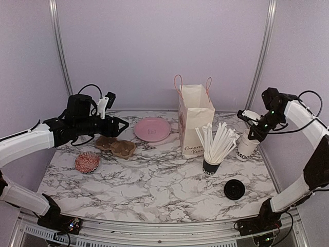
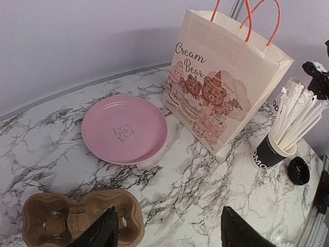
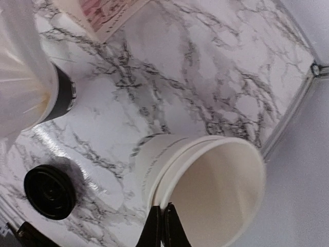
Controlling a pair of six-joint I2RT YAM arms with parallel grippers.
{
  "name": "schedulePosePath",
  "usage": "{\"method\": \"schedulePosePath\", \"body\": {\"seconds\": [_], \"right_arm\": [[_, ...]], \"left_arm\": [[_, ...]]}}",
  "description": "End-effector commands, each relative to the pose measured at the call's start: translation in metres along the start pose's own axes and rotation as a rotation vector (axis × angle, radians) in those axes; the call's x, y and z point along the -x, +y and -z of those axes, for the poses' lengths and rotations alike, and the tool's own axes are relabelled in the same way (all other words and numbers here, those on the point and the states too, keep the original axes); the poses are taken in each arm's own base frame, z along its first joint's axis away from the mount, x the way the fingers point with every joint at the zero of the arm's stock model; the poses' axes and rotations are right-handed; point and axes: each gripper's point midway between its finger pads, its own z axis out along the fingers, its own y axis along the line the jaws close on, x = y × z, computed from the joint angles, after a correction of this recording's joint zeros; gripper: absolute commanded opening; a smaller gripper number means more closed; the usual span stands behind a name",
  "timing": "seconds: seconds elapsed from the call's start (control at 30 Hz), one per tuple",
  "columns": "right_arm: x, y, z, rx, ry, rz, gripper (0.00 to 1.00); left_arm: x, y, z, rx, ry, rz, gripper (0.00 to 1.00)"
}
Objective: Pack the takeout coffee
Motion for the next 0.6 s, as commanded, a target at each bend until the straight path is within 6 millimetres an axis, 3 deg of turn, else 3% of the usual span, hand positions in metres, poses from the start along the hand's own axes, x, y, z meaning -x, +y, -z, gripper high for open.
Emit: {"method": "schedulePosePath", "body": {"seconds": [0.0, 0.03, 0.07, 0.13, 0.2, 0.23, 0.27, 0.3, 0.33, 0.37, 0.4, 0.43, 0.47, 0.5, 0.57], "right_arm": [[-0.001, -0.042, 0.006, -0.251, 0.078, -0.032, 0.00], [-0.003, -0.030, -0.002, -0.196, 0.103, 0.026, 0.00], [0.006, -0.016, 0.004, -0.061, 0.018, 0.012, 0.00], [0.010, -0.032, 0.008, -0.129, -0.007, -0.051, 0.00], [0.016, 0.015, 0.005, 0.067, -0.023, 0.067, 0.00], [0.032, 0.005, 0.014, 0.046, -0.106, 0.029, 0.00], [0.029, -0.026, 0.012, -0.114, -0.081, -0.048, 0.00], [0.010, -0.038, 0.003, -0.209, 0.032, -0.037, 0.00], [0.008, -0.028, 0.004, -0.137, 0.044, -0.001, 0.00], [0.015, -0.015, 0.015, 0.036, -0.067, -0.023, 0.00], [0.027, -0.019, 0.022, 0.070, -0.151, -0.106, 0.00], [0.017, -0.047, 0.017, -0.110, -0.055, -0.144, 0.00], [0.009, -0.059, 0.017, -0.237, 0.029, -0.121, 0.00], [0.011, -0.062, 0.023, -0.259, 0.010, -0.111, 0.00], [0.033, -0.067, 0.053, -0.212, -0.179, -0.162, 0.00]], "left_arm": [[-0.002, -0.005, -0.002, -0.020, 0.010, -0.015, 0.70], [-0.002, -0.005, -0.002, -0.019, 0.012, -0.018, 0.70], [-0.002, -0.006, -0.002, -0.023, 0.012, -0.017, 0.70], [-0.002, -0.007, -0.002, -0.024, 0.012, -0.019, 0.70], [-0.002, -0.007, -0.002, -0.026, 0.013, -0.023, 0.71], [-0.003, -0.007, -0.003, -0.027, 0.014, -0.022, 0.71], [-0.003, -0.008, -0.003, -0.029, 0.015, -0.022, 0.71], [-0.004, -0.008, -0.003, -0.030, 0.018, -0.022, 0.71], [-0.004, -0.009, -0.004, -0.034, 0.019, -0.021, 0.71], [-0.005, -0.010, -0.004, -0.039, 0.022, -0.020, 0.71], [-0.005, -0.011, -0.004, -0.044, 0.022, -0.022, 0.71], [-0.005, -0.013, -0.003, -0.046, 0.020, -0.027, 0.71], [-0.004, -0.017, -0.002, -0.056, 0.013, -0.040, 0.71], [-0.003, -0.025, -0.001, -0.076, 0.003, -0.057, 0.71], [0.003, -0.045, 0.006, -0.136, -0.044, -0.090, 0.76]]}}
